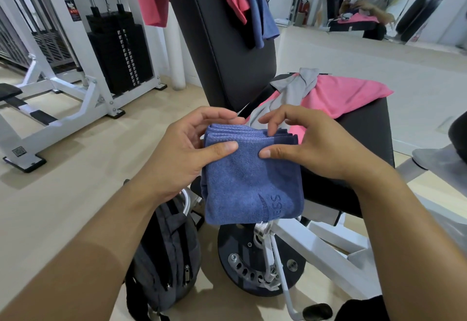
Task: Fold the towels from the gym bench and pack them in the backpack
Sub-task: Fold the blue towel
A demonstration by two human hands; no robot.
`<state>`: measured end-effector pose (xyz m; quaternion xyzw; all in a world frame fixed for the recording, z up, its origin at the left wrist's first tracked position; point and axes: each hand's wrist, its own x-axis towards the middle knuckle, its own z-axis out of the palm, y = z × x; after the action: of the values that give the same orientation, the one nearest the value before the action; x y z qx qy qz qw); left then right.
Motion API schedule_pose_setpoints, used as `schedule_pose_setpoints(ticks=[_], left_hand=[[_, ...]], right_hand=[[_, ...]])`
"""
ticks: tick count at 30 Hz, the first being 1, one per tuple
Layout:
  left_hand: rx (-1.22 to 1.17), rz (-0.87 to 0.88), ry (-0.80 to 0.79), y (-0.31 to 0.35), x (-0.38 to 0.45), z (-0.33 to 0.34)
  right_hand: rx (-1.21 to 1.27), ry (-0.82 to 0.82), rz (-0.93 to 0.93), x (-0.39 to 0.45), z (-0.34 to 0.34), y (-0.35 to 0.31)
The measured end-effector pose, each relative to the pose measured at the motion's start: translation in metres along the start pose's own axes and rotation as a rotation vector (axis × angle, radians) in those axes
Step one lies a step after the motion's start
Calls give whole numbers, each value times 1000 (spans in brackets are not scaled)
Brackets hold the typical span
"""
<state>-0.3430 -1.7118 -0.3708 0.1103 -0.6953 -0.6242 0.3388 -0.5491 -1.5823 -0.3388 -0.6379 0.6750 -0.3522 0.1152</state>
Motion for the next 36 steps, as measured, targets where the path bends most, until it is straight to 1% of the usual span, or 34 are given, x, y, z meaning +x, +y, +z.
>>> schedule_pose_setpoints(ticks=[6,11,16,18,23,26,30,33,34,36], left_hand=[[-10,17,-18,0,0,1],[8,19,-26,1,-1,0],[19,4,-22,0,-1,-2],[20,2,-22,1,-2,0],[9,48,3,1,-2,3],[-11,42,-10,0,-1,1],[-18,80,2,4,-2,4],[6,125,49,11,-1,4],[-3,111,65,13,-1,3],[-33,-1,52,16,-1,-1]], right_hand=[[-13,-15,1,-1,0,-2],[-3,-62,24,-1,0,-2],[245,-83,-5,-3,-5,-5],[298,-91,-11,-3,-5,-4],[120,-83,16,-2,-2,3],[111,-96,62,-2,-1,-1],[20,-137,100,-3,-2,-13],[-65,-118,62,-6,-10,-25],[-92,-102,33,-8,-12,-29],[-102,-44,-19,-11,-15,-38]])
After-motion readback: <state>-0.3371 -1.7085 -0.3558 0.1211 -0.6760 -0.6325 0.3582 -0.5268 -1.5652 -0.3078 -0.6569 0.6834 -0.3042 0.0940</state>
